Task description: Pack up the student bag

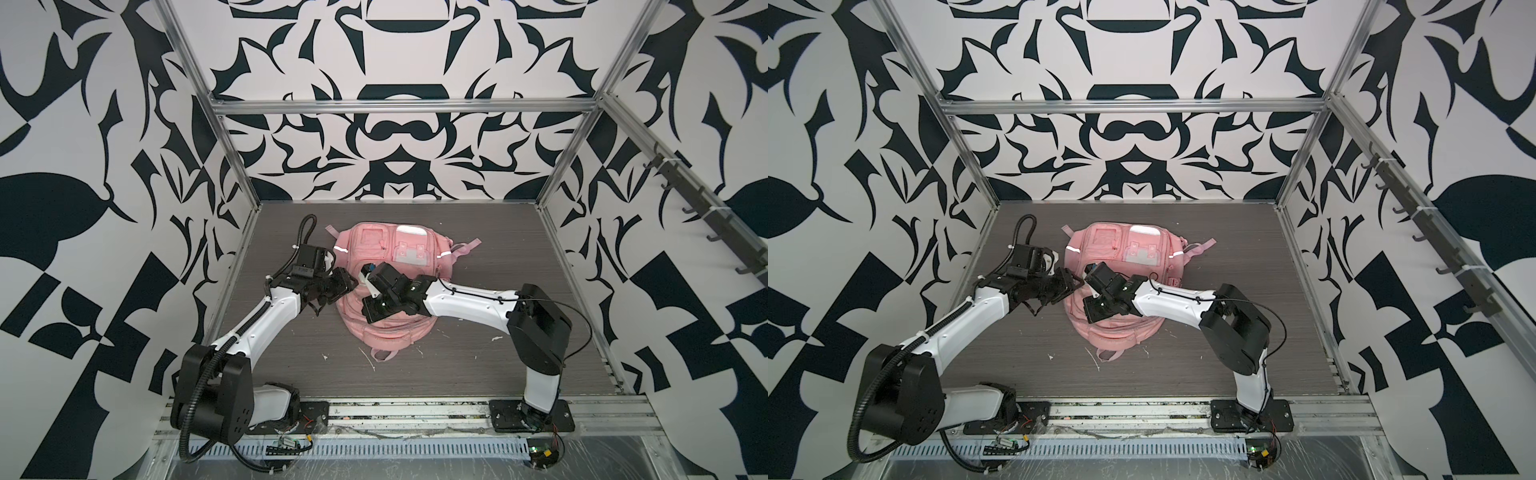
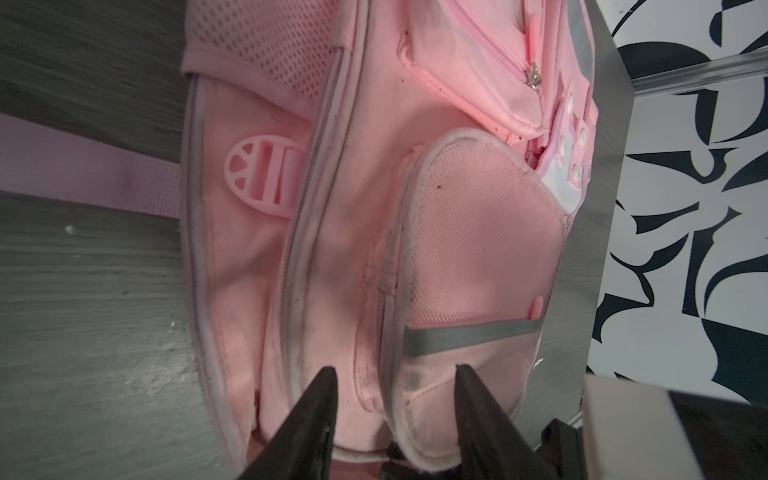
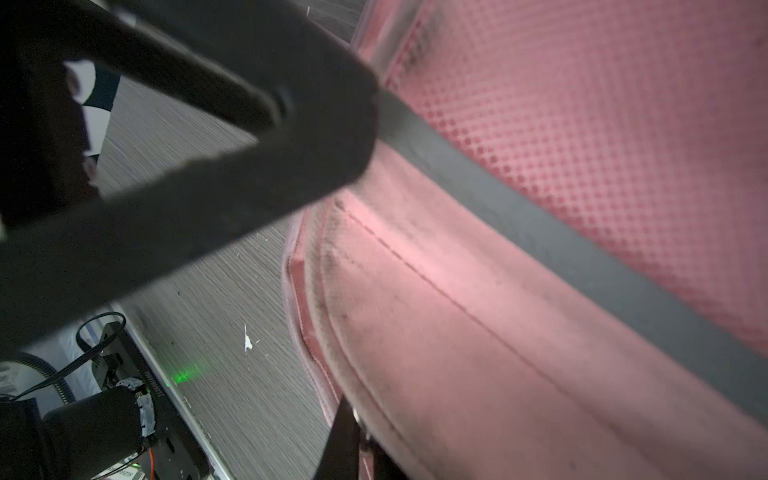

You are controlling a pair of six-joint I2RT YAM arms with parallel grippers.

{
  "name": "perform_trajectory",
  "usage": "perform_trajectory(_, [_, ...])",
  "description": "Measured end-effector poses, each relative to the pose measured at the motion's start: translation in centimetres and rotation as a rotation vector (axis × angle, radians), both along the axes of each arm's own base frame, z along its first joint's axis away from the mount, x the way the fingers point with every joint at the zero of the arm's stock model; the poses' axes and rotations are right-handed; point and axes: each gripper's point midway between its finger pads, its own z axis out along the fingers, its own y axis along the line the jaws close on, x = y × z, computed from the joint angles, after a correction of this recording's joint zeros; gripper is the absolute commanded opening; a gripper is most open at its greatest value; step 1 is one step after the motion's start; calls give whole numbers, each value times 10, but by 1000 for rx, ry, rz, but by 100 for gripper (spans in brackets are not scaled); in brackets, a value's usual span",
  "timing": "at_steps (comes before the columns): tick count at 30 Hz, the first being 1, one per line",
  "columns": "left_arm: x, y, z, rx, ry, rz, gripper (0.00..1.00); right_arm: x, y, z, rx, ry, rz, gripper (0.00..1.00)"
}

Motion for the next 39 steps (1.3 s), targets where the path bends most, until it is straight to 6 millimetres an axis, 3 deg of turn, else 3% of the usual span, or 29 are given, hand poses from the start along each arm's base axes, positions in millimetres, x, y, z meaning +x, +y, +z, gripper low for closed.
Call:
perform_trajectory(6, [-7,-20,-12,-18,42,-47,26,-1,0,-1,-1,7,4,0])
perform_trajectory(11, [-8,-21,-19,-14,62,-58,7,-2,-4,-4,-11,7,0,0])
perform_trajectory(14, [-7,-19,-19,-10,63,-58,3,-6,-12,-9,-24,4,-7,0])
perform_trajectory(20, [-3,-11,-18,-45,71,-58,3,-10,-51,-10,-48,-19,-42,0])
perform_trajectory(26, [5,4,-18,-60,69,-31,5,-10,-119,-23,-111,7,-139,0])
perform_trajectory(28, [6,4,-17,-68,72,-34,5,-7,-130,-22,-120,5,-158,0])
perform_trajectory(32, [16,2,-17,-78,85,-30,11,-4,-128,-19,-120,-13,-156,0])
perform_trajectory(35, [31,2,-19,-83,100,-7,26,-2,-120,-20,-139,-17,-145,0])
perform_trajectory(39, [66,1,-14,-95,82,22,44,-1,-93,-22,-153,-18,-101,0])
